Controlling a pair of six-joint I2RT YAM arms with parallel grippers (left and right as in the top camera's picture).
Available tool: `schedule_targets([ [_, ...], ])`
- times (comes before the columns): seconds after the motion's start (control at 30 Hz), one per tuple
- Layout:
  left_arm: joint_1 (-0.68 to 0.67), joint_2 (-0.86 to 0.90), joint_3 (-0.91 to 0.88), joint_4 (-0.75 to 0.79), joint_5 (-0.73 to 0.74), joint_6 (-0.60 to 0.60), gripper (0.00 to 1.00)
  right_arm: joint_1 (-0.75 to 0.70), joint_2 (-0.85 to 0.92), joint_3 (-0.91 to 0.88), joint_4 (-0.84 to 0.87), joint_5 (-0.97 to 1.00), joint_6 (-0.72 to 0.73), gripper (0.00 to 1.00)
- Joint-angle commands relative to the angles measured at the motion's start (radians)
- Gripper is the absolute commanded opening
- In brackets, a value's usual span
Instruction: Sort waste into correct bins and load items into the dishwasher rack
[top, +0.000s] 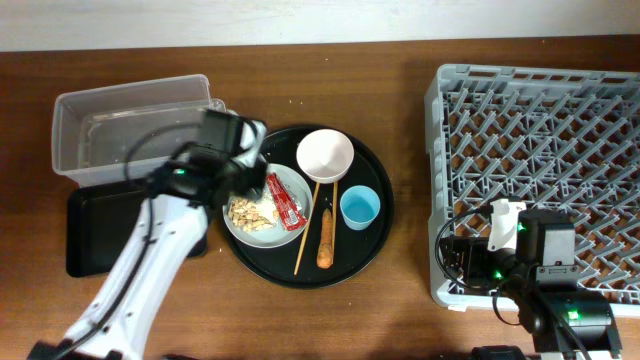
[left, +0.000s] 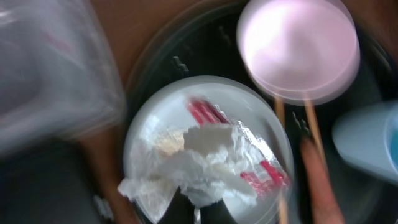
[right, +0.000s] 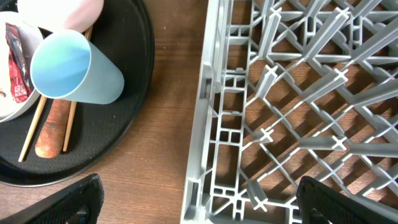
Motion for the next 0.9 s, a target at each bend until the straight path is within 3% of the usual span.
schedule_targets([
  [0.0, 0.099, -0.019, 0.026, 0.121, -0.152, 0.005, 0.0, 0.005, 0.001, 0.021, 0.0, -0.01, 0.008, 0.98],
  [0.17, 0.236, 0.09, 0.026, 0.325, -0.157, 0.005, 0.01, 0.005, 0.001, 0.021, 0.0, -0.01, 0.008, 0.98],
  [0.23, 0.27, 0.157, 0.026, 0.394, -0.157, 0.005, 0.33, 0.005, 0.001, 0.021, 0.0, -0.01, 0.008, 0.98],
  [0.27, 0.282, 0.183, 0.026, 0.424, -0.156, 0.005, 0.64, 0.005, 0.001, 0.021, 0.0, -0.01, 0.008, 0.98],
  [0.5, 0.28, 0.117, 0.033, 0.425, -0.093, 0.005, 0.67, 0.005, 0.001, 0.021, -0.006, -0.01, 0.008, 0.98],
  [0.63, 0.281, 0.128, 0.033, 0.402, -0.093, 0.005, 0.8, 0.005, 0.001, 0.021, -0.006, -0.01, 0.008, 0.98],
  [0.67, 0.28, 0.128, 0.033, 0.399, -0.084, 0.008, 0.77, 0.005, 0.001, 0.021, -0.006, -0.01, 0.008, 0.98],
  [0.7, 0.281, 0.128, 0.033, 0.398, 0.007, 0.079, 0.52, 0.005, 0.001, 0.021, -0.006, -0.01, 0.008, 0.98],
  [0.73, 0.281, 0.128, 0.033, 0.395, 0.103, 0.158, 0.47, 0.005, 0.001, 0.021, -0.007, -0.01, 0.008, 0.98],
  [0.77, 0.281, 0.128, 0.033, 0.396, 0.106, 0.157, 0.53, 0.005, 0.001, 0.021, -0.006, -0.01, 0.008, 0.98],
  [0.8, 0.281, 0.128, 0.033, 0.396, 0.106, 0.156, 0.71, 0.005, 0.001, 0.021, -0.006, -0.01, 0.008, 0.98],
  [0.87, 0.278, 0.128, 0.033, 0.385, 0.107, 0.141, 0.72, 0.005, 0.001, 0.021, -0.006, -0.01, 0.008, 0.98],
])
